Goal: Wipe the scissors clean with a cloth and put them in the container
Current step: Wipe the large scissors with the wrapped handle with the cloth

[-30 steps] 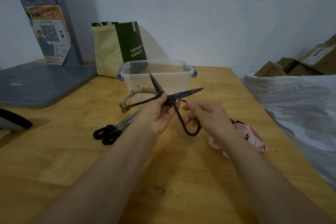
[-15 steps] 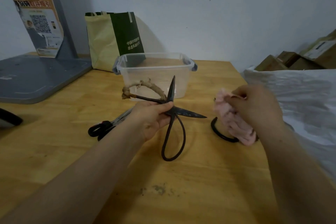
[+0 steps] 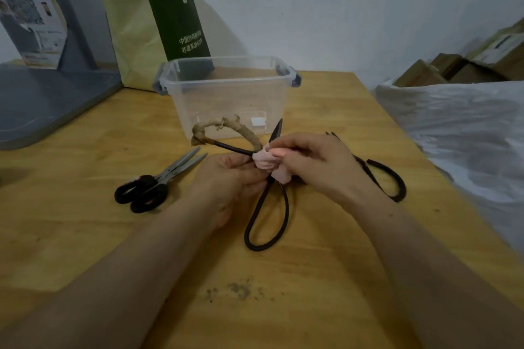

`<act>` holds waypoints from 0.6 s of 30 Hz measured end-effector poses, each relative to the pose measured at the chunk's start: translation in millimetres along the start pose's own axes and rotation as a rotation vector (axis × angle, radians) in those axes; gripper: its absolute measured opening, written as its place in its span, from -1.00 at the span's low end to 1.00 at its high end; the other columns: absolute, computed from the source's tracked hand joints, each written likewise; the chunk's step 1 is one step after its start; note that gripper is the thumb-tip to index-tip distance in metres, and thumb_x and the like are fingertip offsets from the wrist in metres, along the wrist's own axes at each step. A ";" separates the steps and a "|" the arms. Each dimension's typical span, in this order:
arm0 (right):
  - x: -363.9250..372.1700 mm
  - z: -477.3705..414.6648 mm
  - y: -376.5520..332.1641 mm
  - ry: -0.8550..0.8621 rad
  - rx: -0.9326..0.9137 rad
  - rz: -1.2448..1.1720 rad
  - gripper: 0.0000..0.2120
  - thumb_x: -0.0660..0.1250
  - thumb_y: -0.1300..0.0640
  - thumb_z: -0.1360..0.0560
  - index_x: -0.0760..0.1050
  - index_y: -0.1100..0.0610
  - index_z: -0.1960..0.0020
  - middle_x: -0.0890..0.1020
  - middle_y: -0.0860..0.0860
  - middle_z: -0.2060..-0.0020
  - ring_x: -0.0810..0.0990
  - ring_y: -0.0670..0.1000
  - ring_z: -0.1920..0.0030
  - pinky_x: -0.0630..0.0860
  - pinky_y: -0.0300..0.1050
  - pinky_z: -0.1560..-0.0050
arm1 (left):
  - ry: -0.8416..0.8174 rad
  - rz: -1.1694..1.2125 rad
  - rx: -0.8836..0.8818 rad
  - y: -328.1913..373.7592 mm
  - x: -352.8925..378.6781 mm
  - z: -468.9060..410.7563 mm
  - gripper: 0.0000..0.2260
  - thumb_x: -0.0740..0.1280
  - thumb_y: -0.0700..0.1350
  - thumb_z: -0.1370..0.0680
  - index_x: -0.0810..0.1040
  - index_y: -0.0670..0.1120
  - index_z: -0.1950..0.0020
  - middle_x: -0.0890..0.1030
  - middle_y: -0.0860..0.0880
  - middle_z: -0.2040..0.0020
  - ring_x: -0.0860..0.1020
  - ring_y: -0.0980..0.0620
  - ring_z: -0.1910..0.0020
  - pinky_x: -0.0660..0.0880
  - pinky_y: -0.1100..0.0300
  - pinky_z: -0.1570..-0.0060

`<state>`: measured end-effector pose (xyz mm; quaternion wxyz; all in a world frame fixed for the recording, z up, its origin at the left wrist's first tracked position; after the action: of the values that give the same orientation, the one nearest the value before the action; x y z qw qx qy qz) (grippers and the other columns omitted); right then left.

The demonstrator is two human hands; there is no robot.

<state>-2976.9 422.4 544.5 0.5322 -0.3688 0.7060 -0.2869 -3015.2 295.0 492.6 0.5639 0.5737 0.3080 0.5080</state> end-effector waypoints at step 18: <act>20.1 -6.9 -9.8 0.018 -0.160 0.545 -0.80 0.28 0.15 -0.54 0.61 0.07 -0.12 0.56 0.01 -0.08 0.51 0.02 -0.09 0.42 -0.05 -0.10 | 0.063 -0.057 0.069 -0.6 0.7 3.2 -0.78 0.40 -0.44 -0.38 0.63 -0.26 0.02 0.69 -0.19 0.10 0.66 -0.05 0.13 0.62 0.15 0.05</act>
<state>-2984.7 400.4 543.3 0.5526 -0.2035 0.8043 -0.0798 -3011.9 294.6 492.6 0.5479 0.5678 0.3590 0.4985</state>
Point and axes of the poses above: each hand's wrist, its own z-axis away from the middle knuckle, its own x-axis out of the palm, y = z × x, the point moved 7 cm from there along -z, towards the middle knuckle
